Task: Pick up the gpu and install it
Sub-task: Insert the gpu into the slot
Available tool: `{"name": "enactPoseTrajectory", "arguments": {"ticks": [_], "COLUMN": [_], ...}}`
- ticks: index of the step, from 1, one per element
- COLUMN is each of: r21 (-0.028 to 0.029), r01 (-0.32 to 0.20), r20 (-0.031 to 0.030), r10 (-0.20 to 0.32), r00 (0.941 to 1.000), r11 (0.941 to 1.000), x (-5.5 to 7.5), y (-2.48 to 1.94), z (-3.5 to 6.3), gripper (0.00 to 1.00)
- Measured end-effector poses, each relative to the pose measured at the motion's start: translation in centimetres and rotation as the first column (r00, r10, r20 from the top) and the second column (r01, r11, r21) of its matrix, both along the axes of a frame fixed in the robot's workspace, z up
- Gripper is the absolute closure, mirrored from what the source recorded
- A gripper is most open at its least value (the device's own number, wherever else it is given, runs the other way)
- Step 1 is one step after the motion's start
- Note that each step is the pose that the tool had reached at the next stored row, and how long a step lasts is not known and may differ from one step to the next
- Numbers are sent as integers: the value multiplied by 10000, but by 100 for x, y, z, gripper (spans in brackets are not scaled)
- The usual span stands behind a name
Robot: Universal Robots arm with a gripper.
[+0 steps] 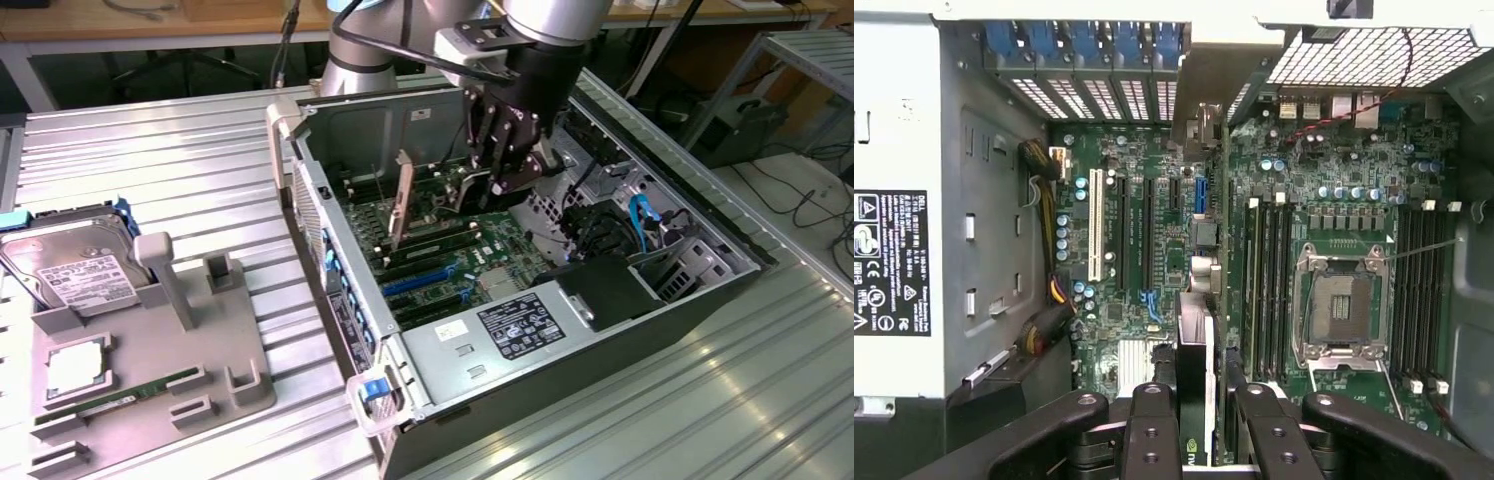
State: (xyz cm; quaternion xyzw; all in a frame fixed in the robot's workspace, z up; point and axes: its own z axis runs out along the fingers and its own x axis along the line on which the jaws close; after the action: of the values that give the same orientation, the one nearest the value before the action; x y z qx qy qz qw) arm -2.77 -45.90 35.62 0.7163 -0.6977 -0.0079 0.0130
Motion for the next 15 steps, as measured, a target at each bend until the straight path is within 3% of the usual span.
{"name": "enactPoseTrajectory", "arguments": {"ticks": [5, 6, 7, 15], "r21": [10, 102, 125, 131], "r01": [-15, -26, -24, -28], "r20": [-23, -23, -26, -27], "r10": [15, 27, 24, 28], "r00": [10000, 10000, 10000, 10000], "r11": [10000, 9999, 9999, 9999], "x": [3, -1, -4, -63], "y": [-1, -7, -10, -1], "z": [-90, -147, -186, -340], "gripper": [73, 73, 73, 73]}}
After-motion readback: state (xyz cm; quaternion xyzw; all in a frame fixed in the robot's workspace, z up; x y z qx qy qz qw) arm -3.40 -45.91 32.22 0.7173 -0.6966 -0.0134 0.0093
